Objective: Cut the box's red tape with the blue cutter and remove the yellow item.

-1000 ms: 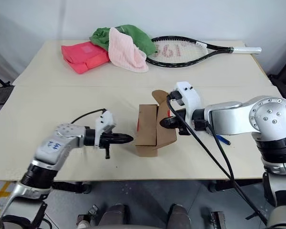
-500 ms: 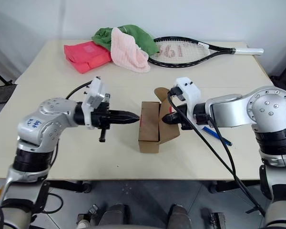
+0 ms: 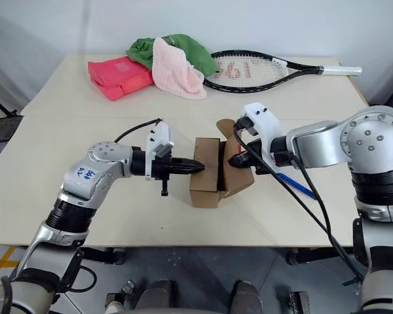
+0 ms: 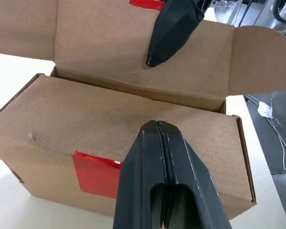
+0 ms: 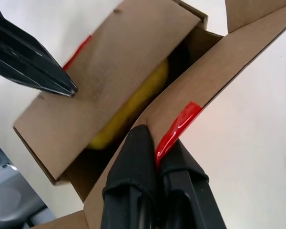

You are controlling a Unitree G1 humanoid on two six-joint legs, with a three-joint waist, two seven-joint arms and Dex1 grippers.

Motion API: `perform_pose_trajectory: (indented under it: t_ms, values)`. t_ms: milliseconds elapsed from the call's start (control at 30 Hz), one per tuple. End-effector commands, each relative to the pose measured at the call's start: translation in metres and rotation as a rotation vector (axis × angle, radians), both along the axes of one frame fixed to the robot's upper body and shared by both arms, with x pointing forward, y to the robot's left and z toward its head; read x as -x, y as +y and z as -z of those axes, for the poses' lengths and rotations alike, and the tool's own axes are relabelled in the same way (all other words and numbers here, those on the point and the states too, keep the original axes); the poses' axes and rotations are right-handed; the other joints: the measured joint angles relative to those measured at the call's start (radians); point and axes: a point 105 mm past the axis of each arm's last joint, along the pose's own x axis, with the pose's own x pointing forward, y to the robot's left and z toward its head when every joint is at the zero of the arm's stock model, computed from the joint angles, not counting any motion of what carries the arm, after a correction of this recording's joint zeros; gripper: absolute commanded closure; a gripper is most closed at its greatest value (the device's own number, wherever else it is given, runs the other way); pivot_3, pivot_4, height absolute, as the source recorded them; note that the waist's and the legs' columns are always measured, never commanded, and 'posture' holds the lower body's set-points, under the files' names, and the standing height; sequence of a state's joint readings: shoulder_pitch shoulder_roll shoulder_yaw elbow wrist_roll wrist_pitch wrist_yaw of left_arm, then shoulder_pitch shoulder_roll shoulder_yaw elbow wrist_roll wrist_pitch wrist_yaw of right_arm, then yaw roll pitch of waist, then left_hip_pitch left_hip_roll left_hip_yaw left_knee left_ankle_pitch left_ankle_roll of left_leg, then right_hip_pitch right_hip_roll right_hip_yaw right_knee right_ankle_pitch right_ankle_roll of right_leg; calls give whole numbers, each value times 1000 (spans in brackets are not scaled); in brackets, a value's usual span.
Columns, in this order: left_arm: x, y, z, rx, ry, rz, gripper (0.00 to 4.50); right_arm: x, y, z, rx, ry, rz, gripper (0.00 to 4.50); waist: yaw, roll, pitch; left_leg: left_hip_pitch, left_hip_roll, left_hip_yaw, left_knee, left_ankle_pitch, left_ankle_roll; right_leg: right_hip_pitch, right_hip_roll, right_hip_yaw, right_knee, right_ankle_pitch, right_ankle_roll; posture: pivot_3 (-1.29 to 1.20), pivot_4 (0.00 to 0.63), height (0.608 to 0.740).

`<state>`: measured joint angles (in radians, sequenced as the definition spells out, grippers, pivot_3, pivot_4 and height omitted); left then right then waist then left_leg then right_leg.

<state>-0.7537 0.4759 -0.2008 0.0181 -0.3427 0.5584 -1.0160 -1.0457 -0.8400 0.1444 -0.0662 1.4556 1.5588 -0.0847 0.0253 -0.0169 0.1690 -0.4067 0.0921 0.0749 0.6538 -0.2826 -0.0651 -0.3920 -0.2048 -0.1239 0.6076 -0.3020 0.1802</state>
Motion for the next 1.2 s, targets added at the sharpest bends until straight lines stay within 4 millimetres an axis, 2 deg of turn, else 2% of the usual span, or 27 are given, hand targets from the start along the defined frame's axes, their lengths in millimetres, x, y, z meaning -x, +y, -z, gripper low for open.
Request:
perform_pose_trajectory:
  t_ms: [33, 233, 500, 633, 833, 1000, 1200]
  values:
    - [-1, -4, 8, -2, 8, -2, 4500, -8, -17, 15, 115, 30, 84, 4492, 0, 0, 0, 0, 0, 0, 0, 0, 0, 0, 0, 0, 0, 0, 0, 0, 150, 740]
    - [3, -1, 21, -14, 44, -15, 4500, -6, -20, 16, 130, 45, 74, 4492, -1, 0, -1, 0, 0, 0, 0, 0, 0, 0, 0, 0, 0, 0, 0, 0, 150, 740]
    - [12, 39, 29, -66, 127, -96, 4500, -9, -30, 9, 144, 23, 107, 4492, -4, 1, 0, 0, 1, 2, -3, 0, 0, -2, 0, 1, 0, 0, 0, 0, 150, 740]
    - [20, 46, 39, -95, 178, -101, 4500, -6, -33, 14, 155, 33, 104, 4492, -1, 1, 0, 0, 1, 2, -4, 0, 0, -2, 0, 0, -1, 0, 0, 0, 150, 740]
    - [29, 51, 48, -93, 241, -121, 4500, -5, -31, 16, 166, 26, 95, 4492, 2, 1, 0, 0, 1, 2, -4, 0, 0, -2, 0, 1, -2, 0, 0, 0, 150, 740]
    - [48, 68, 68, -140, 342, -145, 4500, -4, -33, 21, 193, 9, 96, 4492, 1, 2, -1, 1, 1, 2, -5, 0, 0, -2, 0, 0, -2, 0, 0, 0, 150, 740]
    - [53, 75, 79, -140, 373, -191, 4500, 0, -20, 33, 175, 16, 55, 4492, 0, -1, 4, -4, 2, 3, -3, 0, -1, -6, 1, 0, -1, 0, 0, 0, 150, 740]
